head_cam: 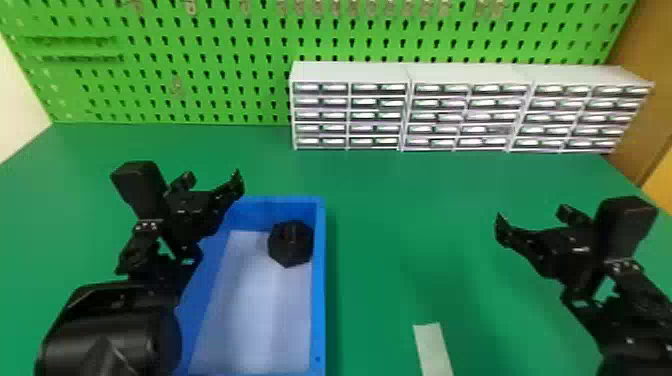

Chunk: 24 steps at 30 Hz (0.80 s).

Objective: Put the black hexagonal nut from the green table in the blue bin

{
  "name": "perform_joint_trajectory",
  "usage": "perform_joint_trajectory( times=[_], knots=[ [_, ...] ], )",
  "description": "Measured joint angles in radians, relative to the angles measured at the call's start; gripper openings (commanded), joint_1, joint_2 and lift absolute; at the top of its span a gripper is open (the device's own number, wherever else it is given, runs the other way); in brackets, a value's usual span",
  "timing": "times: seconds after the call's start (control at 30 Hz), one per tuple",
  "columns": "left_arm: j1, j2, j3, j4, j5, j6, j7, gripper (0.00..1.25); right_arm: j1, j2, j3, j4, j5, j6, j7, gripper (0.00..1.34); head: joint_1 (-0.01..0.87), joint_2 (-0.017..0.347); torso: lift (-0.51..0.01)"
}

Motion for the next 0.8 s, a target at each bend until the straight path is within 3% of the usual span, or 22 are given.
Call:
perform_joint_trajectory(
  times=[0.8],
  knots=[
    [0.003,0.000,0.002,0.000,0.004,0.000,0.000,0.92,-0.003,-0.003,0.004,0.000,-0.006,0.000,0.000,1.23,0.686,0.051,-0.097]
  ],
)
